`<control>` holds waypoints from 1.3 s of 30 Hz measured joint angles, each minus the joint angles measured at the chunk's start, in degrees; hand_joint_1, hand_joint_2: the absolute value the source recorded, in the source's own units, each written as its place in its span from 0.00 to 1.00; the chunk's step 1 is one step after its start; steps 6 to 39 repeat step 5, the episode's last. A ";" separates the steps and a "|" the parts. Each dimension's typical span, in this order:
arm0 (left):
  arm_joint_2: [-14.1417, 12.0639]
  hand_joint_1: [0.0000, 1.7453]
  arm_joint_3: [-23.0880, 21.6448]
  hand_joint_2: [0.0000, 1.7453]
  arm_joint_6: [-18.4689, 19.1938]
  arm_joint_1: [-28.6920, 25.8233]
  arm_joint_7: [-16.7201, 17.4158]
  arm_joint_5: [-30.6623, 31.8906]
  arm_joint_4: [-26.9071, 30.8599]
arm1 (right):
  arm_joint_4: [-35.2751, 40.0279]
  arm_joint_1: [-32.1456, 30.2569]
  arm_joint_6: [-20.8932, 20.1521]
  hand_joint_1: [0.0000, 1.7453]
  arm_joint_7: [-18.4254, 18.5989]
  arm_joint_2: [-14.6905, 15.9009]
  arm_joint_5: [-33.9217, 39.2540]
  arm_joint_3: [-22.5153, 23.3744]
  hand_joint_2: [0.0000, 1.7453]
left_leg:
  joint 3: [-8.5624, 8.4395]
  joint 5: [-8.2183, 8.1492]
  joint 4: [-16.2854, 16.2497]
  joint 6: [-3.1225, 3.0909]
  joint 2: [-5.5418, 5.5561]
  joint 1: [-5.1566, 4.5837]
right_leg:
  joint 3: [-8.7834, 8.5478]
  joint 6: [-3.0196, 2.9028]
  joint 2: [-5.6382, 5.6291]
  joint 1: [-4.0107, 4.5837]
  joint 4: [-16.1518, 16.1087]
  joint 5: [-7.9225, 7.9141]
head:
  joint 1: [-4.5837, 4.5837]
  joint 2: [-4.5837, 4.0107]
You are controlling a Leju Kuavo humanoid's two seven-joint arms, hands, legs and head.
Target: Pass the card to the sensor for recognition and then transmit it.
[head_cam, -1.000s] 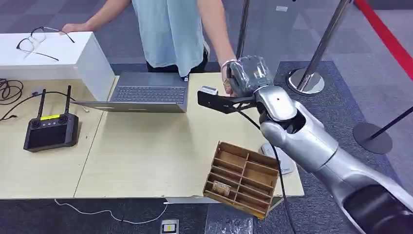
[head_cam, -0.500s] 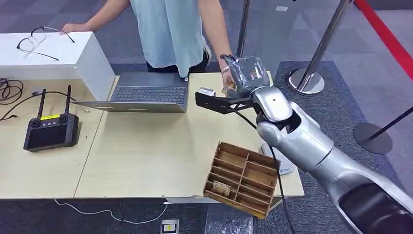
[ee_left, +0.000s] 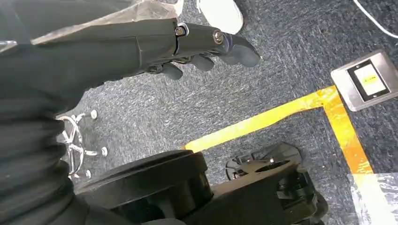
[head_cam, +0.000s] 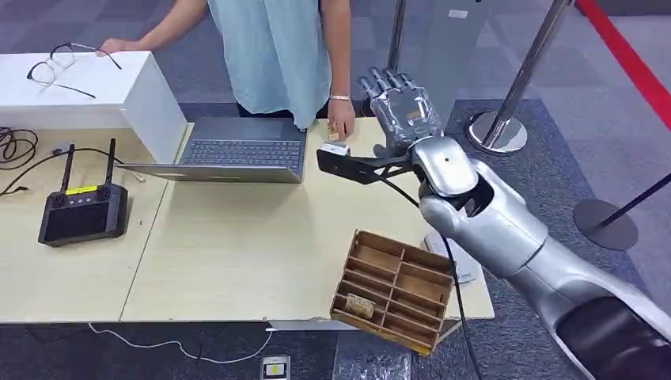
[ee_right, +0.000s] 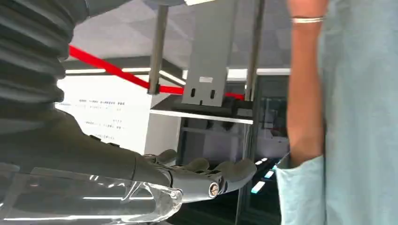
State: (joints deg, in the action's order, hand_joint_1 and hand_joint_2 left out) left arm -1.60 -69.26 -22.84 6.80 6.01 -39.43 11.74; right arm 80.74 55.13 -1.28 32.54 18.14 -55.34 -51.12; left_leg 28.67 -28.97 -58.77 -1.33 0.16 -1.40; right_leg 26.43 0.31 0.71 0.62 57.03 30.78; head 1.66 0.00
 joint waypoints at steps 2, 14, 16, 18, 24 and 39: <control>0.00 0.00 0.00 1.00 0.02 -0.01 -0.02 -0.22 0.00 | 1.53 0.26 -2.17 0.00 0.72 1.05 -0.70 0.15 1.00 | 0.01 0.00 -0.02 0.00 0.00 0.00 | 0.00 0.00 0.00 0.00 0.00 0.00 | 0.02 0.00; 0.00 0.00 0.00 1.00 -0.07 -0.07 -0.22 -0.44 0.00 | 3.96 0.56 -5.26 0.00 2.30 2.85 -1.40 0.33 1.00 | 0.00 0.00 -0.04 0.00 0.00 0.00 | 0.00 0.00 0.00 -0.01 -0.01 0.00 | 0.02 0.00; 0.00 0.00 0.00 1.00 -0.07 -0.07 -0.22 -0.44 0.00 | 3.96 0.56 -5.26 0.00 2.30 2.85 -1.40 0.33 1.00 | 0.00 0.00 -0.04 0.00 0.00 0.00 | 0.00 0.00 0.00 -0.01 -0.01 0.00 | 0.02 0.00; 0.00 0.00 0.00 1.00 -0.07 -0.07 -0.22 -0.44 0.00 | 3.96 0.56 -5.26 0.00 2.30 2.85 -1.40 0.33 1.00 | 0.00 0.00 -0.04 0.00 0.00 0.00 | 0.00 0.00 0.00 -0.01 -0.01 0.00 | 0.02 0.00; 0.00 0.00 0.00 1.00 -0.07 -0.07 -0.22 -0.44 0.00 | 3.96 0.56 -5.26 0.00 2.30 2.85 -1.40 0.33 1.00 | 0.00 0.00 -0.04 0.00 0.00 0.00 | 0.00 0.00 0.00 -0.01 -0.01 0.00 | 0.02 0.00; 0.00 0.00 0.00 1.00 -0.07 -0.07 -0.22 -0.44 0.00 | 3.96 0.56 -5.26 0.00 2.30 2.85 -1.40 0.33 1.00 | 0.00 0.00 -0.04 0.00 0.00 0.00 | 0.00 0.00 0.00 -0.01 -0.01 0.00 | 0.02 0.00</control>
